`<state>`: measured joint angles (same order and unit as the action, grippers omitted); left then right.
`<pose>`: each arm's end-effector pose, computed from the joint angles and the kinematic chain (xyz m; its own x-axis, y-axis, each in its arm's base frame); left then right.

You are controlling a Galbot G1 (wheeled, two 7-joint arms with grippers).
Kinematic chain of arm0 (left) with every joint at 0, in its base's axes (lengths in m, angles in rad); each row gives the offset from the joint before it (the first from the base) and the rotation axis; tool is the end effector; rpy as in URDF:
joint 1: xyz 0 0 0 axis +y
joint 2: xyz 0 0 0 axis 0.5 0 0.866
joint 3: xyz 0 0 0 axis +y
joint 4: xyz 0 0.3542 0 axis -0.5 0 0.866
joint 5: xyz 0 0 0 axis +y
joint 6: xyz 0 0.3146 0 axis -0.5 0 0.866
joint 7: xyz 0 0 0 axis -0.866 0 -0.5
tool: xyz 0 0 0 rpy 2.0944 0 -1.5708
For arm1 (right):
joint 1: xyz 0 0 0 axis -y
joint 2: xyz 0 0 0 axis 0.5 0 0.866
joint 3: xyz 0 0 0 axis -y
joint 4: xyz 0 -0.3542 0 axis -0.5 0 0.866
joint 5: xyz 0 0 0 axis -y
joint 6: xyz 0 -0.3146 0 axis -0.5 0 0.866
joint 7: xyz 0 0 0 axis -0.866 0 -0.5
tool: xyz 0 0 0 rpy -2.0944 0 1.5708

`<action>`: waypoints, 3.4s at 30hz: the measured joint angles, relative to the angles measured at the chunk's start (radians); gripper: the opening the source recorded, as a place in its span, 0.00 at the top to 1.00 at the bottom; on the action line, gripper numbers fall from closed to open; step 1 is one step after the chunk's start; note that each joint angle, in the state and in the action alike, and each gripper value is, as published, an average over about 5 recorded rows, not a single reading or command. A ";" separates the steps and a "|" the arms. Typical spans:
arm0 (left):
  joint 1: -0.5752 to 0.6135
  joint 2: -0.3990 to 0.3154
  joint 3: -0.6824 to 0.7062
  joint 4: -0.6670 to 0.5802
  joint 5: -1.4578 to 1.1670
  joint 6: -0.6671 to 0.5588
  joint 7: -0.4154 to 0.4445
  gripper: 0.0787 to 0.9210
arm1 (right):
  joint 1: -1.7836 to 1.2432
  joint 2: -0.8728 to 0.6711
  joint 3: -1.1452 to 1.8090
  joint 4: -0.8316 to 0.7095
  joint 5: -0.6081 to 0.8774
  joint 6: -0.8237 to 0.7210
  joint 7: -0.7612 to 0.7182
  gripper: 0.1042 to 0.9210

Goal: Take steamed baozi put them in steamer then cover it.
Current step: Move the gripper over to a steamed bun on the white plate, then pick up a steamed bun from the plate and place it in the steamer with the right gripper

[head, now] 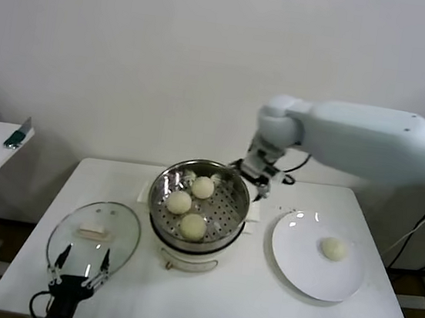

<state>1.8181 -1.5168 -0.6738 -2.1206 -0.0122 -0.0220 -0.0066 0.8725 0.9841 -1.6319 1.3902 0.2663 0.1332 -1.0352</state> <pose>0.0597 0.0503 -0.3192 -0.9771 -0.1033 0.1860 -0.0793 0.9881 0.1320 0.5141 -0.0125 0.0052 -0.1872 -0.1174 0.9753 -0.6587 -0.7215 -0.2133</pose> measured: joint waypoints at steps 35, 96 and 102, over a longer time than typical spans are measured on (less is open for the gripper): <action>-0.003 -0.013 -0.008 -0.003 0.005 0.013 0.012 0.12 | -0.628 -0.320 0.367 -0.382 -0.088 -0.226 0.049 0.12; -0.011 0.032 -0.006 -0.045 -0.023 0.023 0.014 0.12 | 0.038 0.165 -0.099 0.099 0.632 -0.527 0.328 0.29; -0.013 0.032 -0.007 -0.043 -0.027 0.023 0.014 0.12 | -0.017 0.178 -0.103 0.084 0.610 -0.557 0.373 0.28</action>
<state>1.8047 -1.4850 -0.6804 -2.1631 -0.0391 0.0009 0.0070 0.8551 1.1622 -1.7349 1.4745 0.8766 -0.4237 -0.6618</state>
